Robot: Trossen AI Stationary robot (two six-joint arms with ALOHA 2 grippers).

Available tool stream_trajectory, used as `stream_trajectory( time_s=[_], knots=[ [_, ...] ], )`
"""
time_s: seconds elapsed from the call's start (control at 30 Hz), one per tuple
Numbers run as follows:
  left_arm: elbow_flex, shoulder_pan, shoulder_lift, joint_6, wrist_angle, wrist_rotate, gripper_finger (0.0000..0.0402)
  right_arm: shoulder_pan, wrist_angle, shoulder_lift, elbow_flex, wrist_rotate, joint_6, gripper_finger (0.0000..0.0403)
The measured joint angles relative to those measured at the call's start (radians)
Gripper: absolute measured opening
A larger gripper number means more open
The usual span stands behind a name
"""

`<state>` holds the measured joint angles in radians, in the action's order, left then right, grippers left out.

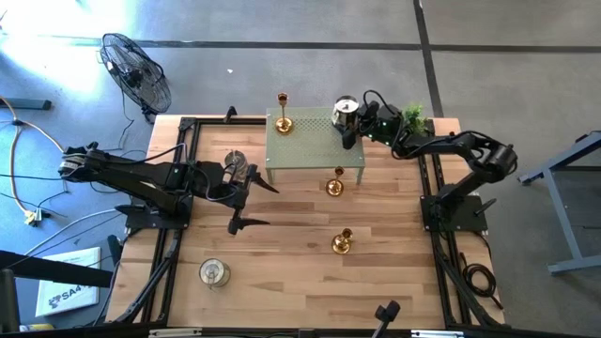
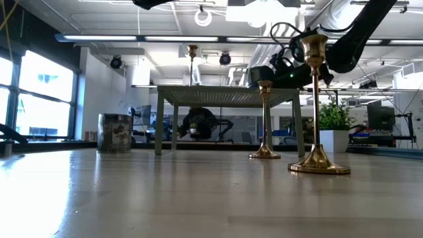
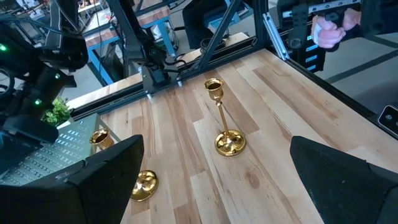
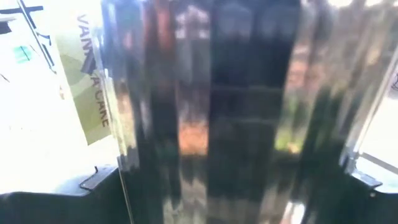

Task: Pick & Place candle stick holders
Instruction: Put the middle right silver scented candle on the shelf

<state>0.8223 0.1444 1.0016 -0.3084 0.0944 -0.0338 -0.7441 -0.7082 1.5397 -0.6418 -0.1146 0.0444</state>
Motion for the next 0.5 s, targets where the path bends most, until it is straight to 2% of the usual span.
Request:
stream_trajectory(
  time_s=[0.2,0.4,0.5],
  knots=[
    [0.0,0.0,0.0,0.0,0.001,-0.001,0.0399,-0.001,-0.024,0.018,0.0,-0.013,0.005,0.0349],
    [0.0,0.0,0.0,0.0,0.005,-0.001,0.0399,0.007,-0.002,0.019,0.0,-0.028,-0.023,0.0388],
    [0.0,0.0,0.0,0.0,0.005,-0.002,0.0399,0.016,0.0,0.019,0.0,-0.031,-0.027,0.0388]
  ],
)
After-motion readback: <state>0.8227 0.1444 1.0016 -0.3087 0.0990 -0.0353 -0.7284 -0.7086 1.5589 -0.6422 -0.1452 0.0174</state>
